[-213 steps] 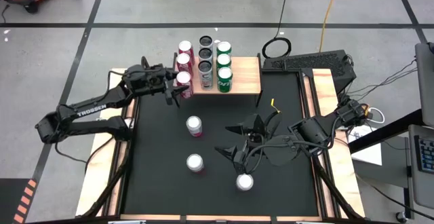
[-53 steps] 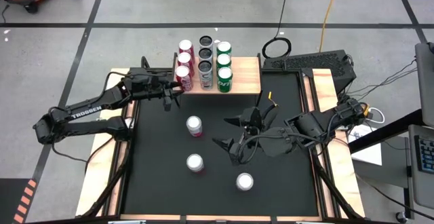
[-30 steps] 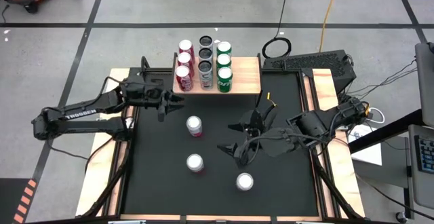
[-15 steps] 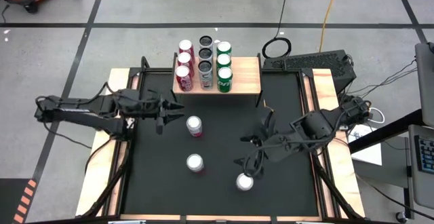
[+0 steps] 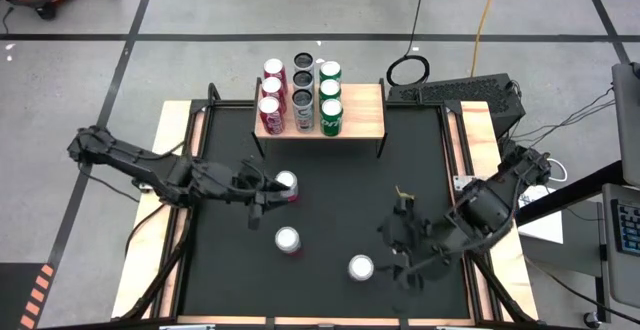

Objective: Place canned beverage on shelf
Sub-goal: Put the bottom right pink soda can on the shelf

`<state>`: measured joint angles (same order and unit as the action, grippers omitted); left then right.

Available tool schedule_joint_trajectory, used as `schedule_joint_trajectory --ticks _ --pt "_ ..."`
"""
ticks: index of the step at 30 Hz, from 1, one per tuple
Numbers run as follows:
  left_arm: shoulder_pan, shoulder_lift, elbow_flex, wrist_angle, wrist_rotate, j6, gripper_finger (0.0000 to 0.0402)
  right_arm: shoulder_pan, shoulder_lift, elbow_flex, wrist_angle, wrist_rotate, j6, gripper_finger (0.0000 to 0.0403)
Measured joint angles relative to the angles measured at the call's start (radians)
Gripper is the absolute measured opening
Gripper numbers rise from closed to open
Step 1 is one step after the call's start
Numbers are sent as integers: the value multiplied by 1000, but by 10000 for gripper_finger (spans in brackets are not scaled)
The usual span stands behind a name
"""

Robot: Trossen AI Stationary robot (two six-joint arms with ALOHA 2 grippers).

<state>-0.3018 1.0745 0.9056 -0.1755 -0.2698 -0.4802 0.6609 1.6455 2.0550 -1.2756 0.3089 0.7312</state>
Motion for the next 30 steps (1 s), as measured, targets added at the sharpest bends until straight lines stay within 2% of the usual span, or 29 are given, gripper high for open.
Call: schedule_joint_trajectory --ticks 3,6,10,13,18,23,26,30 --pt "-43 65 42 -1 -10 -104 168 35 1 0 -20 -17 -55 380" --pt "-101 126 87 6 -68 -172 168 51 1 -18 -13 -24 -90 380" --pt "-163 196 138 12 -122 -170 168 59 1 -72 34 -30 -62 380" --pt "-192 235 158 14 -141 -169 168 61 1 -134 145 -53 -9 380" --pt "-214 282 159 37 -142 -169 168 61 1 -259 328 -44 135 380" --pt "-216 314 159 34 -154 -174 168 64 1 -362 390 3 235 380" --pt "-213 322 159 33 -156 -239 168 64 1 -422 387 4 251 380" --pt "-202 321 159 26 -146 -201 168 54 1 -446 386 5 199 380"
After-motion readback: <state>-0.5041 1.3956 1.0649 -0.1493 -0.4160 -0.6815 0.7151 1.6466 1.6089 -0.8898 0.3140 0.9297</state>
